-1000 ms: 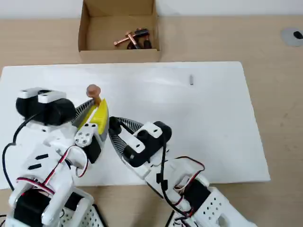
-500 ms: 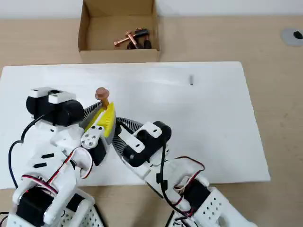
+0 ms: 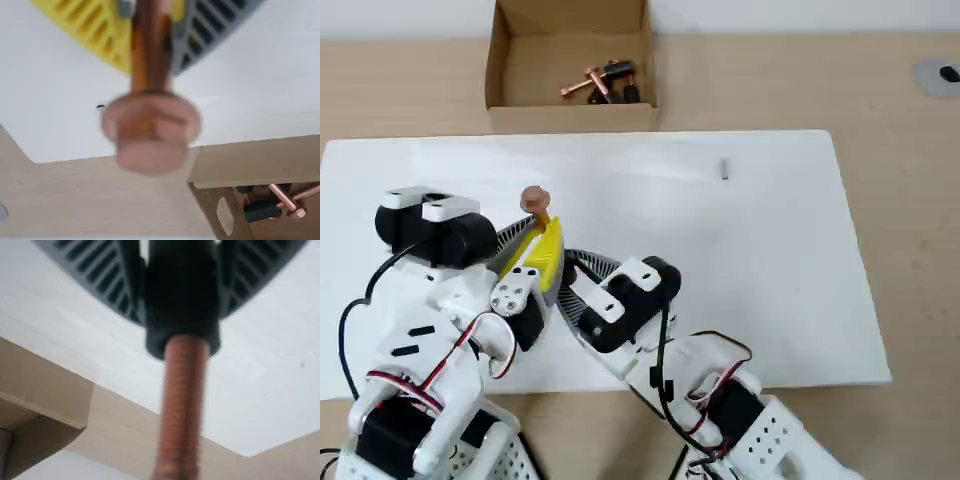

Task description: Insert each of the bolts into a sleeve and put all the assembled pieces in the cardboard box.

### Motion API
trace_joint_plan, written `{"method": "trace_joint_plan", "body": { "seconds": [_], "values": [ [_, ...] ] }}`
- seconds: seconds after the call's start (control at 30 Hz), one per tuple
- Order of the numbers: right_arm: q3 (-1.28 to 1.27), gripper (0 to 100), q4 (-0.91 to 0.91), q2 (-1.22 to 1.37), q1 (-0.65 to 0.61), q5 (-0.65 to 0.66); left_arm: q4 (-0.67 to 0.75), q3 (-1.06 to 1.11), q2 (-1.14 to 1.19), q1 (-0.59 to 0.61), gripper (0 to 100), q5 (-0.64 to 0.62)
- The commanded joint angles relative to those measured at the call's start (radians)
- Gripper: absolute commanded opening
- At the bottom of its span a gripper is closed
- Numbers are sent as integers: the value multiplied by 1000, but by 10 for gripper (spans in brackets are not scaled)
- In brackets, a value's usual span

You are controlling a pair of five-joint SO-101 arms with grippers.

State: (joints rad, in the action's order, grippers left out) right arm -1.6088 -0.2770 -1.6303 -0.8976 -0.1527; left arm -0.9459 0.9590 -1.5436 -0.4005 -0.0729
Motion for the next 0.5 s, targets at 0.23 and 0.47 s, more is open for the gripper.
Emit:
{"method": "trace_joint_plan", "body": {
  "seconds": [0.23,0.47],
  "values": [
    [12,9,20,-18,13,-6,18,26,-1,91,3,9],
    [12,9,20,-18,13,-3,17,25,-1,83,4,9]
  ]
}}
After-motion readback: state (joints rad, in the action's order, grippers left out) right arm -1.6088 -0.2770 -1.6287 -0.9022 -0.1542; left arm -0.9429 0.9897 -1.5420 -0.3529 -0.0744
